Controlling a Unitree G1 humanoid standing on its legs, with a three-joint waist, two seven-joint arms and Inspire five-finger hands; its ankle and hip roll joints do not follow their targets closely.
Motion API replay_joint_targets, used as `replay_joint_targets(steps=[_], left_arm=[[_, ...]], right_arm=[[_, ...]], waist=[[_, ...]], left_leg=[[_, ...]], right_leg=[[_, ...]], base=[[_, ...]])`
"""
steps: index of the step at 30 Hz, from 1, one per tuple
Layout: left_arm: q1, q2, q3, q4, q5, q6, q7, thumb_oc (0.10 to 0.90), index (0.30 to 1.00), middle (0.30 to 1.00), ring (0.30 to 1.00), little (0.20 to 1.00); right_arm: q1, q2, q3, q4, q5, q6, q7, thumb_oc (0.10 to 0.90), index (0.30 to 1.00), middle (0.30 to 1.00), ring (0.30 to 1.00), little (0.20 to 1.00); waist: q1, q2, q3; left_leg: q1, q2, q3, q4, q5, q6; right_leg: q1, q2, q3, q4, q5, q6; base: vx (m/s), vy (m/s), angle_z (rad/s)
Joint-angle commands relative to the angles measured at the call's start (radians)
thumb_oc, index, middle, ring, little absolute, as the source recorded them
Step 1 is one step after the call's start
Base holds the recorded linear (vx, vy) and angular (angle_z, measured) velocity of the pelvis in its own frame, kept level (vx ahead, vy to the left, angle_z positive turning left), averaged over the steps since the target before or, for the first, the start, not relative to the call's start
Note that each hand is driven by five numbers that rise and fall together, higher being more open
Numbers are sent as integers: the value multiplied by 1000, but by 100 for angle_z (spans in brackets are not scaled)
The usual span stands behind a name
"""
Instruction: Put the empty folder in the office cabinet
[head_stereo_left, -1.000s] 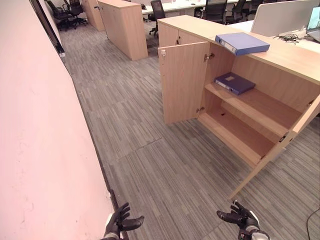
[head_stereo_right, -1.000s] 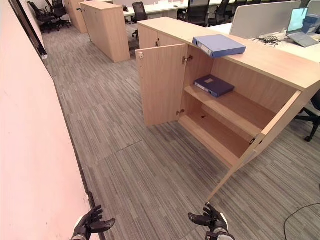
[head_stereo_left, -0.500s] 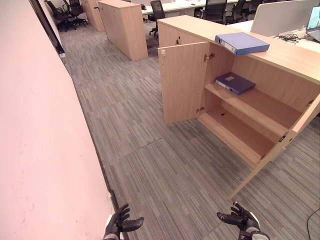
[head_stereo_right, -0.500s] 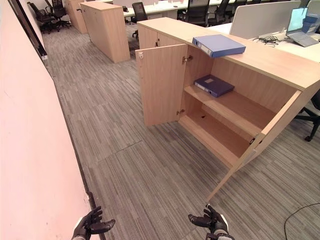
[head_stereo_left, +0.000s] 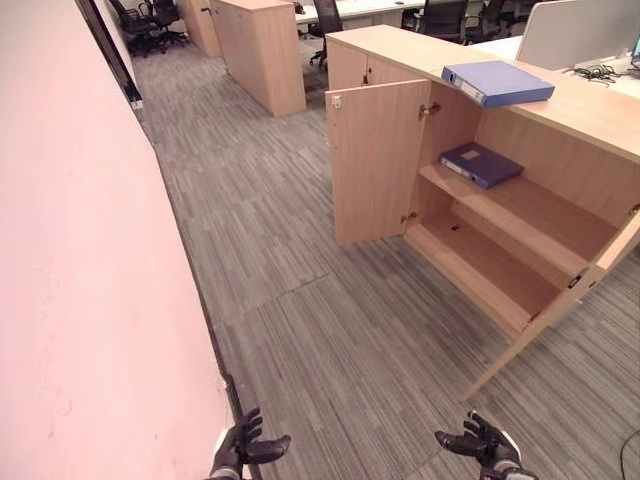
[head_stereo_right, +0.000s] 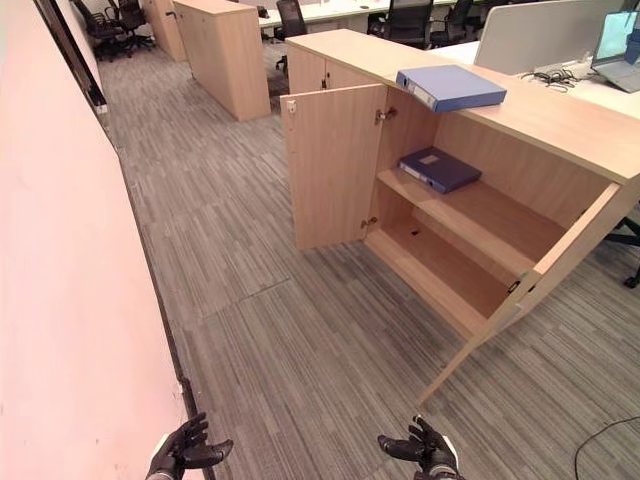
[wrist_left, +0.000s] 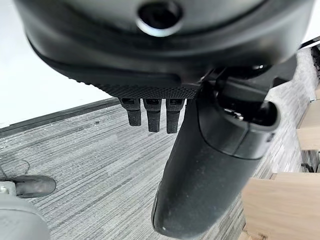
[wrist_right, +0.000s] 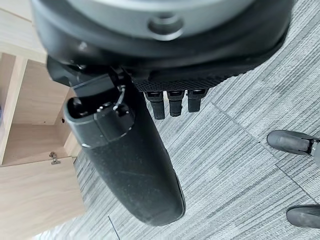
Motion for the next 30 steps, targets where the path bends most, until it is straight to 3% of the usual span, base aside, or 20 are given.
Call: replay_joint_targets(steps=[1,3,5,6,7,10,12,18,24,25,26,27,28,29,30], left_arm=[[-102,45,0,-42,-45,-48,3,800,900,900,900,900],[-102,43,-2,-47,-47,-47,-3,800,900,900,900,900],[-109,39,-6,-40,-49,-44,-4,800,900,900,900,900],[-103,38,-11,-48,-43,-40,-8,800,900,900,900,900],[-102,38,-11,-48,-43,-40,-8,800,900,900,900,900],[-100,44,-15,-50,-35,-31,-6,800,900,900,900,900],[-115,56,-7,-51,-51,-38,7,800,900,900,900,900],[-119,68,16,-30,-63,-38,22,800,900,900,900,900],[-113,110,31,-25,-62,-38,23,800,900,900,900,900],[-120,137,28,-11,-55,-36,20,800,900,900,900,900],[-120,137,28,-11,-55,-36,20,800,900,900,900,900],[-124,156,26,-10,-43,-30,16,800,900,900,900,900],[-122,173,25,-17,-38,-29,12,800,900,900,900,900],[-122,173,25,-17,-38,-29,12,800,900,900,900,900],[-123,188,23,-21,-33,-29,11,800,900,900,900,900]], right_arm=[[-78,-54,-3,-61,34,-53,-3,800,900,900,900,900],[-82,-61,1,-52,28,-51,-4,800,900,900,900,900],[-83,-69,-6,-40,20,-45,-8,800,900,900,900,900],[-81,-72,-13,-34,14,-43,-12,800,900,900,900,900],[-81,-72,-13,-34,14,-43,-12,800,900,900,900,900],[-88,-78,-24,-25,17,-45,-19,800,900,900,900,900],[-115,-74,-20,-11,27,-45,-26,800,900,900,900,900],[-147,-55,-3,10,26,-44,-34,800,900,900,900,900],[-152,-3,6,22,32,-51,-32,800,900,900,900,900],[-153,25,6,35,38,-50,-32,800,900,900,900,900],[-153,25,5,35,38,-50,-32,800,900,900,900,900],[-155,41,3,39,40,-48,-31,800,900,900,900,900],[-164,50,9,38,32,-45,-31,800,900,900,900,900],[-164,50,9,38,32,-45,-31,800,900,900,900,900],[-176,57,13,38,29,-42,-29,800,900,900,900,900]], waist=[[1,-28,50],[7,-30,60],[16,-27,74],[23,-32,75],[24,-33,75],[36,-24,70],[53,-22,77],[91,-26,70],[139,-68,36],[149,-100,28],[149,-99,26],[148,-123,15],[146,-151,2],[146,-150,0],[142,-168,-5]], left_leg=[[-140,137,11,236,16,-128],[-186,163,27,352,47,-130],[-247,170,22,380,89,-124],[-269,169,31,295,74,-116],[-268,168,32,294,75,-115],[-278,179,9,52,153,-117],[-321,202,-10,-73,168,-121],[-401,261,-6,-101,203,-137],[-433,279,0,-47,247,-133],[-430,263,18,2,242,-117],[-434,265,17,3,242,-117],[-417,246,39,25,229,-96],[-398,220,65,22,200,-69],[-401,222,65,22,200,-69],[-370,202,92,18,158,-40]], right_leg=[[51,-16,0,15,-137,32],[70,-7,-11,13,-153,15],[91,-4,-21,11,-166,11],[103,-7,-26,11,-174,19],[104,-8,-25,12,-174,19],[120,4,-16,36,-206,32],[136,16,18,94,-270,28],[182,38,69,118,-328,42],[197,13,114,148,-343,71],[181,-16,107,194,-318,92],[178,-15,108,194,-317,92],[142,-47,96,261,-261,120],[95,-90,85,353,-154,159],[92,-88,86,352,-152,159],[40,-122,83,443,-57,196]], base=[[-65,-141,25],[40,-89,21],[109,-51,1],[136,-2,12],[186,32,15],[202,79,14],[274,109,16],[246,125,-14],[318,269,-46],[239,228,-40],[441,475,-12],[408,548,3],[407,548,14],[348,540,13],[142,243,13]])
